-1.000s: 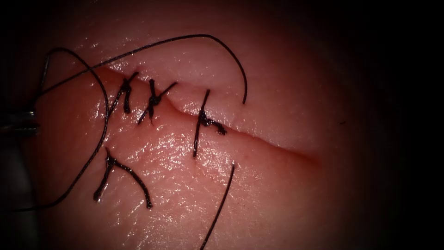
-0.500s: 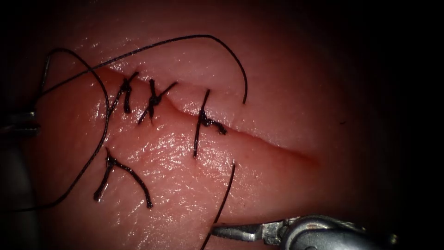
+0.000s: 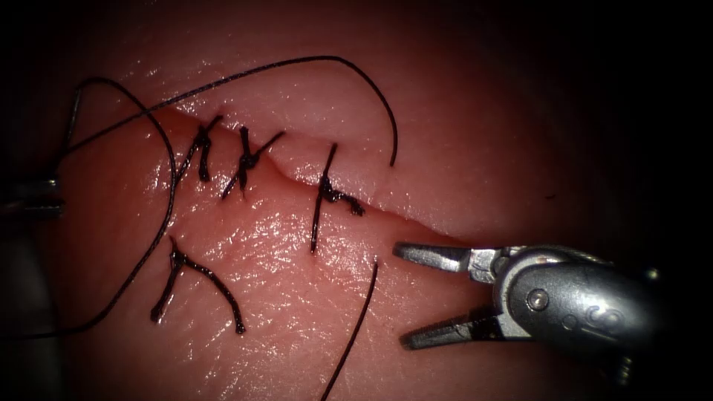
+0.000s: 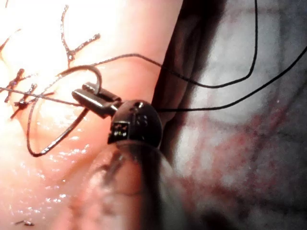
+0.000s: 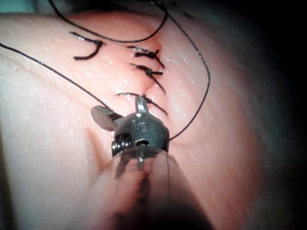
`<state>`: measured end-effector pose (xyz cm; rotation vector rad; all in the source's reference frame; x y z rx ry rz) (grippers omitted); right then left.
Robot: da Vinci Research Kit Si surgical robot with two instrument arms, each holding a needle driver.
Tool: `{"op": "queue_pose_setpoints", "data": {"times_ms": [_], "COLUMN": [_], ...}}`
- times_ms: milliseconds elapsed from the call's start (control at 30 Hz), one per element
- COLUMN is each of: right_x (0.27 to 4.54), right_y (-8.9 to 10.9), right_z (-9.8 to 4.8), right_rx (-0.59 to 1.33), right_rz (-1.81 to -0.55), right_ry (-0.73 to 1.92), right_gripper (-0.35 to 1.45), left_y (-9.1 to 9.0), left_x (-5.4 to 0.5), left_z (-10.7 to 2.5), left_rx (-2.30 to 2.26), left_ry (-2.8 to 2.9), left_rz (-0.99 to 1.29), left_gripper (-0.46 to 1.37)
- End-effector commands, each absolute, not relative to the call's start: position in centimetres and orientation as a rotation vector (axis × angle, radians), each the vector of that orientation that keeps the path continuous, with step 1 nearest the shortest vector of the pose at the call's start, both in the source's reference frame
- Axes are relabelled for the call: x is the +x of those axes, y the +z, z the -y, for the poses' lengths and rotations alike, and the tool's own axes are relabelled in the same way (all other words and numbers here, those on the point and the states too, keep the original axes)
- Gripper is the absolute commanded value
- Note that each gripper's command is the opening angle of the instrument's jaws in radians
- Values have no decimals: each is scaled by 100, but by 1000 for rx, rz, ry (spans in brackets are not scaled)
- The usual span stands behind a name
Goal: Wound Closure
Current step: Use the right gripper to pull the suture through the cut until a short tail remains on top
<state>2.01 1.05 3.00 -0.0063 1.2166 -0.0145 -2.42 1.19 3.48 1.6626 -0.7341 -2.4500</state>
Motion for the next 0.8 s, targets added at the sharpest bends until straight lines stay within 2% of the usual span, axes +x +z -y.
{"op": "queue_pose_setpoints", "data": {"times_ms": [33,500,633,667,700,767,800], "right_x": [202,231,244,246,246,245,244], "right_y": [306,331,338,340,341,341,341], "right_z": [-105,-100,-98,-97,-96,-96,-96], "right_rx": [-14,-36,-44,-46,-45,-15,-1], "right_rz": [-1208,-1221,-1218,-1217,-1223,-1225,-1207], "right_ry": [-11,-9,-8,-8,-11,-45,-56], "right_gripper": [127,126,117,106,76,-25,-35], "left_y": [348,347,347,347,347,347,346], "left_x": [-241,-242,-242,-242,-242,-242,-242], "left_z": [-119,-119,-119,-119,-119,-119,-119], "left_rx": [1659,1659,1659,1659,1659,1659,1659], "left_ry": [-2450,-2450,-2450,-2450,-2450,-2450,-2450], "left_rz": [719,719,719,719,719,718,718], "left_gripper": [-35,-35,-35,-35,-35,-35,-35]}}
